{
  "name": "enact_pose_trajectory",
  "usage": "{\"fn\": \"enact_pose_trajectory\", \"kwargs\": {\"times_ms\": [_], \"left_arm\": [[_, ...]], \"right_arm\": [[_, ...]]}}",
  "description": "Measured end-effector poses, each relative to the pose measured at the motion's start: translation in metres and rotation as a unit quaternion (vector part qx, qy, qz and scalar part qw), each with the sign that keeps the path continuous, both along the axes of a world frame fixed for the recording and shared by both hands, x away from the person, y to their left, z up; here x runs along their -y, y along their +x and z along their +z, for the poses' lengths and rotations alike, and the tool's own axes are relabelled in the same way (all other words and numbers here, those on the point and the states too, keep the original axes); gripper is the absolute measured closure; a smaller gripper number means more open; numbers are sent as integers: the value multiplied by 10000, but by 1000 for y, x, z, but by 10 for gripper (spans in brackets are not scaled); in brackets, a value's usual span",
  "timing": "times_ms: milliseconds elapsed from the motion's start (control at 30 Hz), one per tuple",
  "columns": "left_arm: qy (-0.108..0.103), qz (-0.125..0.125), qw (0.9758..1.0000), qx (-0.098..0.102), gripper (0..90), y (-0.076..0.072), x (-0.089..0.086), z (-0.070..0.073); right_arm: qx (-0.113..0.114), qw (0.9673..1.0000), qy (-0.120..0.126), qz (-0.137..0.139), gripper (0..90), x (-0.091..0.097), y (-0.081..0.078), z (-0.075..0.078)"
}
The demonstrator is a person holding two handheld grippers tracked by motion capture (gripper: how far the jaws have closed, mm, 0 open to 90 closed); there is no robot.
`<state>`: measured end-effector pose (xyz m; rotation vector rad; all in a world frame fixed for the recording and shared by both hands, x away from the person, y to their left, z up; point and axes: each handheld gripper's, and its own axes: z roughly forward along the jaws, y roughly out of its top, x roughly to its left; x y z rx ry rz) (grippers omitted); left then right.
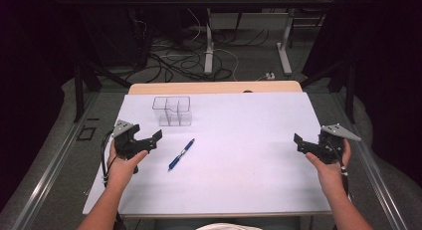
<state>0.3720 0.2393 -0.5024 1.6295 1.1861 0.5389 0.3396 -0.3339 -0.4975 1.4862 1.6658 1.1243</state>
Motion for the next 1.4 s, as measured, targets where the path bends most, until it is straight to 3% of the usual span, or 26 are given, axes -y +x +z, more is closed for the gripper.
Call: {"fn": "enact_pose_trajectory", "kwargs": {"times_ms": [67, 200, 633, 667, 1033, 1400], "left_arm": [[-8, 1, 10000, 2, 49, 0, 0, 0], [-15, 23, 10000, -23, 59, 2, 1, 1], [-18, 97, 9999, -28, 60, 1, -2, -2], [-23, 105, 9999, -24, 60, 1, -3, -3], [-29, 119, 9999, -27, 60, 0, -4, -5], [-41, 92, 9999, -12, 59, -1, -4, -5]], "right_arm": [[74, 10000, 24, -28, 27, 0, 1, -1], [-22, 10000, -19, -23, 28, 3, 1, -3], [-19, 10000, 17, -70, 32, 4, 4, -7], [-119, 9999, -13, -47, 31, 4, 3, -6], [-44, 10000, 21, -28, 32, 3, 5, -9], [-108, 9999, 1, -6, 32, 4, 4, -9]]}}
